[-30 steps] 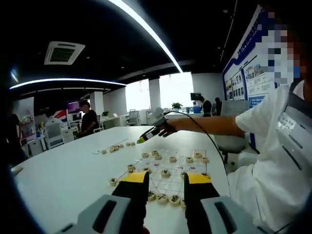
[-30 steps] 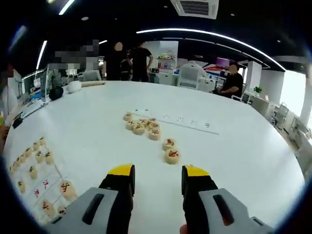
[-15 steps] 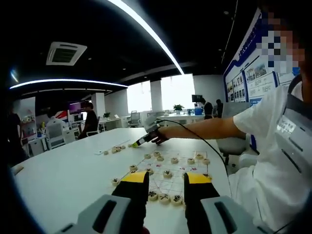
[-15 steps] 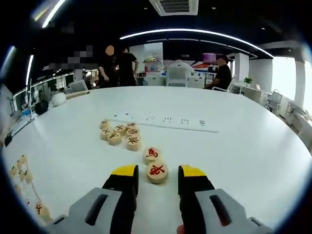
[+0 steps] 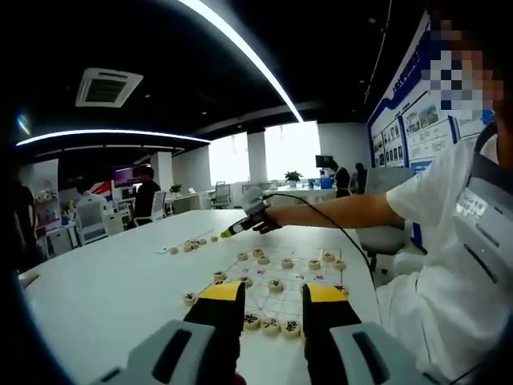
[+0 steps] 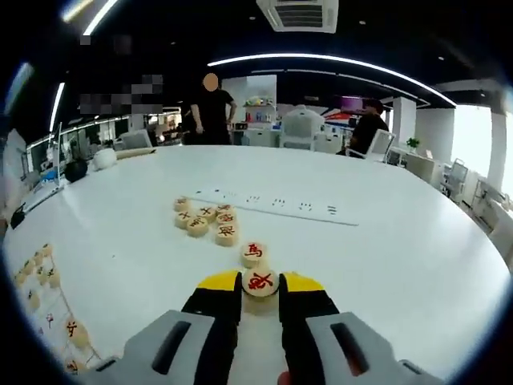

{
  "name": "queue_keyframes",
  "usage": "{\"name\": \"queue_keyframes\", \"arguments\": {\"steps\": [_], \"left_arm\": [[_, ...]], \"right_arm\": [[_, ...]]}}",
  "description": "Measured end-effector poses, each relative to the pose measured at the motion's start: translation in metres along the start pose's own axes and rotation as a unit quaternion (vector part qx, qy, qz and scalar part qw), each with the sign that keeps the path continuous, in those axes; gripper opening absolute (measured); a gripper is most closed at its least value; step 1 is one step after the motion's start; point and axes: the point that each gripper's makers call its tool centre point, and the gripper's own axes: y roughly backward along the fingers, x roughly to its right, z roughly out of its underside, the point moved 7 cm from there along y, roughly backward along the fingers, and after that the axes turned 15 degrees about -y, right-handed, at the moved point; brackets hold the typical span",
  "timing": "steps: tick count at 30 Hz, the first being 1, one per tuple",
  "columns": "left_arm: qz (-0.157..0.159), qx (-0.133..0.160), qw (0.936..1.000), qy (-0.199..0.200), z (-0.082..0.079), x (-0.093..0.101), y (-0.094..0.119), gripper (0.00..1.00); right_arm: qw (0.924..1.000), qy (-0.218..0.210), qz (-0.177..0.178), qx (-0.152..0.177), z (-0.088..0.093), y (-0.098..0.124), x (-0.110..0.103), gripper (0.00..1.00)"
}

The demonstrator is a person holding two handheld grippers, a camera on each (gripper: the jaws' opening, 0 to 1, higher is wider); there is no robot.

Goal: Pick up the chess pieces one by one and place each piece onto its starting position on the chessboard, setting the pieces on their correct points until all the chess pieces are arranged in the starting layout

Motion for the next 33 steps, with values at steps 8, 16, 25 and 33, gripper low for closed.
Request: {"name": "queue_keyframes", "arguments": {"steps": [8, 16, 25, 33], "left_arm": [[0.004, -0.001, 1.0000, -0.002, -0.001, 0.002, -0.002, 0.31], [0.005, -0.003, 1.0000, -0.003, -0.002, 0.003, -0.003, 0.31], [0.009, -0.005, 0.9999, -0.003, -0.002, 0.005, -0.005, 0.31], [0.003, -0.007, 1.0000, 0.002, 0.000, 0.001, -0.005, 0.31]], "right_arm": [[0.9983, 0.010, -0.058, 0.002, -0.001, 0.034, -0.016, 0.20], [0.9937, 0.001, -0.110, 0.019, 0.011, 0.084, -0.030, 0.20], [0.9905, 0.012, -0.136, 0.006, 0.040, 0.116, -0.046, 0.20], [0.9886, 0.046, -0.142, -0.021, 0.052, 0.115, -0.054, 0.20]]}}
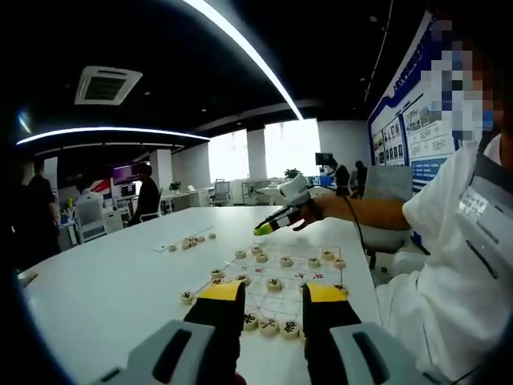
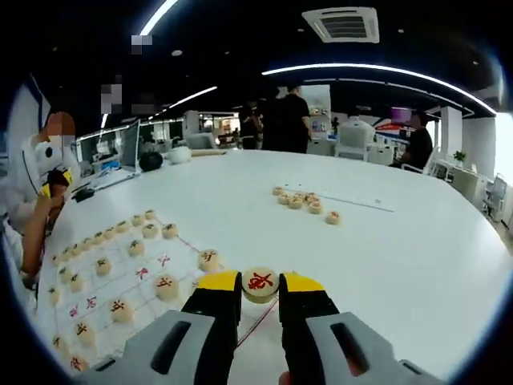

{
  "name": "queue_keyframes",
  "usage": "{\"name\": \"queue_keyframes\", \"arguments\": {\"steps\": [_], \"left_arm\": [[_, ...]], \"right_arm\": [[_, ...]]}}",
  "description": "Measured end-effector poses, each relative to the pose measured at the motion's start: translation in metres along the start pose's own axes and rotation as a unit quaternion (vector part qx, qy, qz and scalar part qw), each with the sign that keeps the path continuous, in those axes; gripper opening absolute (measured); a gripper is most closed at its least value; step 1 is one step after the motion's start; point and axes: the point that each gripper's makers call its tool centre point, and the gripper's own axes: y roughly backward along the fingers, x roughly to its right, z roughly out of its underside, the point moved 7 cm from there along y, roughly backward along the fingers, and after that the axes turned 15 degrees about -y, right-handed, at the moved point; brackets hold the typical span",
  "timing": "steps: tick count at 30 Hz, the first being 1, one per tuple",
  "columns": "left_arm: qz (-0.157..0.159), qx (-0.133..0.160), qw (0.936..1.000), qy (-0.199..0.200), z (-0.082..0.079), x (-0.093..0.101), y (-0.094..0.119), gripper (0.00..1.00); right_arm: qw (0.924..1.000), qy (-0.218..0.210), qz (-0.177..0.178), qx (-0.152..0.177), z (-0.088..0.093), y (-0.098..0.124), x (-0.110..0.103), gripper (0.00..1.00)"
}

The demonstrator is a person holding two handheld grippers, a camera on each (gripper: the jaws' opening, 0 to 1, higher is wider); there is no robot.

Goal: Pick up the chess pieces one by one and place each piece onto its starting position on the chessboard, setting the pieces on their correct points until all the chess pieces are arranged in the starting layout

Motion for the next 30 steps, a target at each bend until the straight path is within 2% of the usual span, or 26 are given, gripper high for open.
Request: {"name": "queue_keyframes", "arguments": {"steps": [10, 19, 21, 23, 26, 28, 30], "left_arm": [[0.000, 0.000, 1.0000, -0.001, 0.000, -0.001, 0.001, 0.31], [0.000, 0.002, 1.0000, -0.004, 0.000, 0.001, 0.001, 0.31], [-0.001, 0.002, 1.0000, -0.004, 0.000, 0.001, 0.001, 0.31], [-0.003, 0.003, 1.0000, -0.003, 0.000, 0.001, 0.001, 0.31], [-0.002, 0.003, 1.0000, -0.004, -0.001, 0.001, 0.001, 0.31], [-0.002, 0.003, 1.0000, -0.004, -0.001, 0.001, 0.001, 0.31], [-0.002, 0.003, 1.0000, -0.004, -0.001, 0.001, 0.001, 0.31]], "right_arm": [[0.9990, 0.002, 0.031, -0.032, 0.011, -0.014, 0.018, 0.20], [0.9985, 0.005, 0.025, -0.049, 0.017, -0.015, 0.015, 0.21], [0.9993, -0.009, 0.021, -0.031, 0.012, -0.013, 0.014, 0.29], [0.9987, -0.050, 0.008, 0.008, 0.000, -0.008, 0.014, 0.44], [0.9928, -0.101, 0.001, 0.065, -0.016, 0.002, 0.021, 0.45], [0.9906, -0.113, 0.007, 0.077, -0.017, 0.007, 0.024, 0.44], [0.9898, -0.119, 0.016, 0.077, -0.015, 0.008, 0.030, 0.41]]}}
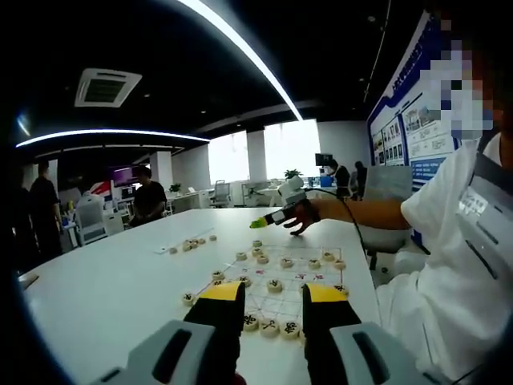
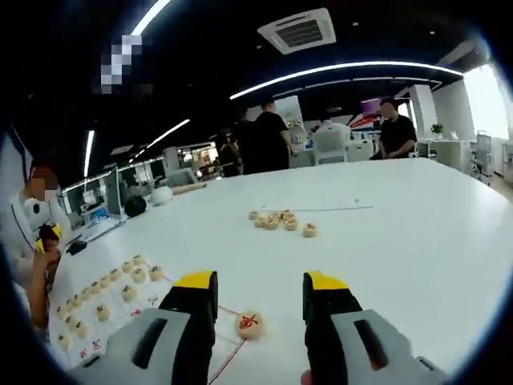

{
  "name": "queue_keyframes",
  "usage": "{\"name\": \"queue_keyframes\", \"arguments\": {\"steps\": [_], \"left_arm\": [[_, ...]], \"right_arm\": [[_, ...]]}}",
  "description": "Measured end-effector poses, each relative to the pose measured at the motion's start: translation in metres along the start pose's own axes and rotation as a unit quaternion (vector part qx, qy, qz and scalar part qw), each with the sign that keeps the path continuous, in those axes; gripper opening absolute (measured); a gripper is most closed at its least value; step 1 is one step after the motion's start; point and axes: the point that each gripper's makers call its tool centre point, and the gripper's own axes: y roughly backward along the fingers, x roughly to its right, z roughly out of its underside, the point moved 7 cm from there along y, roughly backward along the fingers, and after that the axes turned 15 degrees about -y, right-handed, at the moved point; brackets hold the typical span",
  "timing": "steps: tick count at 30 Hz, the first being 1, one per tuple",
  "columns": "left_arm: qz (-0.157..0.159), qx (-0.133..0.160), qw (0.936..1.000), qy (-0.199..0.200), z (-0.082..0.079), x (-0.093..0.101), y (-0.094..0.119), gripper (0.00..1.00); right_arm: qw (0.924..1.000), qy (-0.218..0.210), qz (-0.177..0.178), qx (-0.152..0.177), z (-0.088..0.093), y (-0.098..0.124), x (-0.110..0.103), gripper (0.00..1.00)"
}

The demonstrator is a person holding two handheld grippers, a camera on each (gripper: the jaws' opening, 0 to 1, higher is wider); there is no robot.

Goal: Pick up the chess pieces one by one and place each piece onto its starting position on the chessboard, setting the pieces on their correct points until all the chess pieces are arranged in the starting layout

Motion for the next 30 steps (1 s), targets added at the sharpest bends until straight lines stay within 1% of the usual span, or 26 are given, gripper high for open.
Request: {"name": "queue_keyframes", "arguments": {"steps": [1, 2, 5, 8, 11, 13, 17, 20, 23, 25, 27, 30], "left_arm": [[0.000, 0.000, 1.0000, 0.000, 0.000, 0.000, 0.000, 0.31], [0.001, 0.000, 1.0000, 0.000, 0.000, 0.000, 0.000, 0.31], [0.001, 0.000, 1.0000, 0.000, 0.000, 0.000, 0.000, 0.31], [0.000, 0.000, 1.0000, 0.002, 0.000, 0.000, 0.000, 0.31], [-0.008, 0.000, 0.9999, 0.009, 0.001, -0.003, 0.001, 0.31], [-0.017, 0.001, 0.9997, 0.016, 0.001, -0.008, 0.002, 0.30], [-0.027, 0.000, 0.9994, 0.021, 0.003, -0.011, 0.003, 0.30], [-0.028, 0.003, 0.9993, 0.022, 0.002, -0.012, 0.004, 0.30], [-0.029, 0.005, 0.9992, 0.026, 0.002, -0.013, 0.004, 0.30], [-0.031, 0.004, 0.9992, 0.027, 0.003, -0.014, 0.005, 0.30], [-0.032, 0.004, 0.9991, 0.028, 0.004, -0.014, 0.005, 0.30], [-0.035, 0.007, 0.9990, 0.028, 0.003, -0.016, 0.007, 0.30]], "right_arm": [[1.0000, 0.003, 0.005, -0.003, 0.001, 0.000, 0.001, 0.40], [0.9999, 0.005, 0.007, -0.005, 0.006, 0.001, -0.005, 0.40], [0.9998, 0.017, 0.006, -0.009, 0.005, -0.002, -0.013, 0.41], [0.9983, 0.055, 0.016, -0.013, 0.001, -0.007, -0.015, 0.45], [0.9959, 0.083, 0.027, -0.021, -0.005, -0.014, -0.016, 0.45], [0.9943, 0.099, 0.032, -0.025, -0.009, -0.020, -0.017, 0.44], [0.9923, 0.113, 0.038, -0.034, -0.018, -0.035, -0.017, 0.43], [0.9915, 0.113, 0.050, -0.040, -0.023, -0.049, -0.012, 0.42], [0.9949, 0.073, 0.064, -0.028, -0.029, -0.064, -0.006, 0.40], [0.9943, 0.070, 0.074, -0.032, -0.031, -0.077, 0.002, 0.40], [0.9911, 0.078, 0.097, -0.046, -0.030, -0.089, 0.011, 0.40], [0.9900, 0.072, 0.112, -0.047, -0.031, -0.106, 0.021, 0.40]]}}
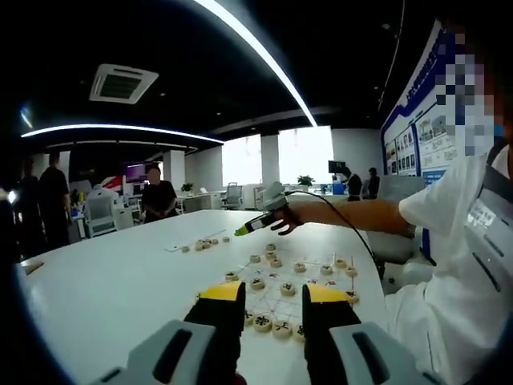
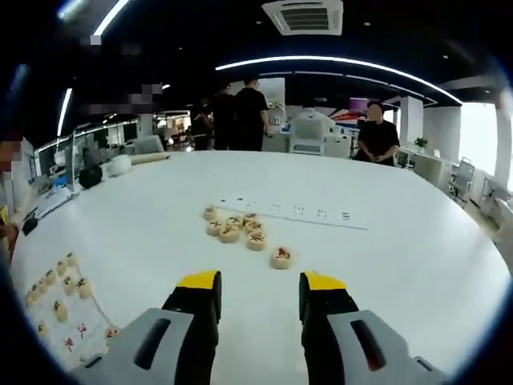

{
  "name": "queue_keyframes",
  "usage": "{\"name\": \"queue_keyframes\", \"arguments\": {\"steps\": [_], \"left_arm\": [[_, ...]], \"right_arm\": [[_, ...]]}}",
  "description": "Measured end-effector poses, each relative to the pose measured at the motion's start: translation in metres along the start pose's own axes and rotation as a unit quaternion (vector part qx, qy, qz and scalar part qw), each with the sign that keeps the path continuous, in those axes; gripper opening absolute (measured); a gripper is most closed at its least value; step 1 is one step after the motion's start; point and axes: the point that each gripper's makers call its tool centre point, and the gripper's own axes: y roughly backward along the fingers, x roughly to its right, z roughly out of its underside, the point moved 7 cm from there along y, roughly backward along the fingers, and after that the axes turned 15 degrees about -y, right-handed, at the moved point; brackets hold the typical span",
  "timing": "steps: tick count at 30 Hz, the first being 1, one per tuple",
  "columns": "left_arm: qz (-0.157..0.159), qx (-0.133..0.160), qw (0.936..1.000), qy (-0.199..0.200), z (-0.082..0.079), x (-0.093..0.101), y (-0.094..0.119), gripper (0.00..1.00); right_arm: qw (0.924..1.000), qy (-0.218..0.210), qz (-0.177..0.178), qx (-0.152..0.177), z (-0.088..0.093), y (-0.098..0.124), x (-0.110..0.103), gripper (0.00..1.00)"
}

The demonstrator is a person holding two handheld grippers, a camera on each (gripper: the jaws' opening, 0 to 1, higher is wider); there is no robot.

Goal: Pick up the chess pieces one by one and place each piece onto its starting position on the chessboard, setting the pieces on their correct points until all the chess pieces are arranged in the starting layout

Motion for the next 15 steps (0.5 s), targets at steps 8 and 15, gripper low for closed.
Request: {"name": "queue_keyframes", "arguments": {"steps": [8, 15], "left_arm": [[-0.001, -0.002, 1.0000, 0.001, 0.002, -0.001, -0.001, 0.30], [-0.003, -0.007, 1.0000, -0.003, 0.003, -0.001, -0.001, 0.30]], "right_arm": [[0.9987, 0.020, 0.045, -0.011, -0.004, -0.036, 0.008, 0.36], [0.9976, 0.012, 0.065, -0.023, -0.007, -0.055, 0.017, 0.30]]}}
